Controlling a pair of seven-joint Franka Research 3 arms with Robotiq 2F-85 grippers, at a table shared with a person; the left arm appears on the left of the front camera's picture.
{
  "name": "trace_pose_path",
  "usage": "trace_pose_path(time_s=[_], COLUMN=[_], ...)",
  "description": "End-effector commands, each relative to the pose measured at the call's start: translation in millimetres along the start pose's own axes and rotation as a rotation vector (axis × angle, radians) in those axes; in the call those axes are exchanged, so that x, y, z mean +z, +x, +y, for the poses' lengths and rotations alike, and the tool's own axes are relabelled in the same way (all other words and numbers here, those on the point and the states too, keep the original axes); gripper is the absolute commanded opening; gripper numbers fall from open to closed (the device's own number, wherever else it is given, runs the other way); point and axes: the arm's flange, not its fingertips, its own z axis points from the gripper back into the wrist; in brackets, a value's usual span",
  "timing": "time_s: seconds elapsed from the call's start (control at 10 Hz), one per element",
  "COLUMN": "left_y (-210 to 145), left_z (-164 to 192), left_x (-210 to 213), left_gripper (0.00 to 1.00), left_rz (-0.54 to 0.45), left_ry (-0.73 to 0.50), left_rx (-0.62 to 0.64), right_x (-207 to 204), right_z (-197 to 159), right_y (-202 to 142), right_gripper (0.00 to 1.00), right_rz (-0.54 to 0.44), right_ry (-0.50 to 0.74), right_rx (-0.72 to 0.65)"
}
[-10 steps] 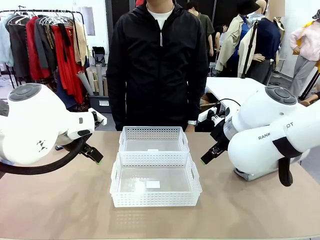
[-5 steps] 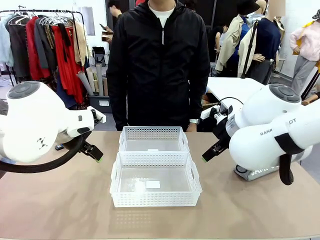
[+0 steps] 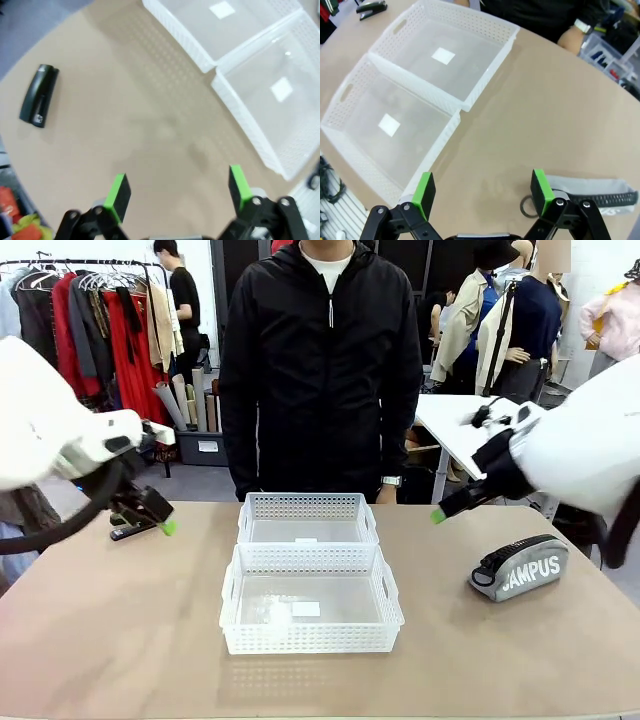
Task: Distribute items into two baskets.
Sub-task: Pick up the Pencil pouch that the person points to.
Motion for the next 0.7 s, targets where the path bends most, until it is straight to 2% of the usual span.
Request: trace_pose_path(time_s=[0.0, 0.3, 0.4, 0.6], left_y=[-13, -43, -53, -66], left_z=[34, 73, 83, 98], left_x=[26, 70, 86, 114], left_gripper=[1.0, 1.0, 1.0, 1.0], left_rz=[-0.026, -0.118, -0.155, -0.239], left_ry=[-0.094, -0.149, -0.155, -0.168], left_rx=[0.004, 0.067, 0.08, 0.102], right_x=[27, 70, 83, 124], right_z=[-20, -42, -53, -62], right_y=[-30, -50, -60, -80], right_gripper=[1.0, 1.0, 1.0, 1.0], right_rz=[0.006, 0.085, 0.076, -0.012], right_ry=[0.057, 0.118, 0.129, 0.158], right_rx=[-0.004, -0.01, -0.021, -0.034])
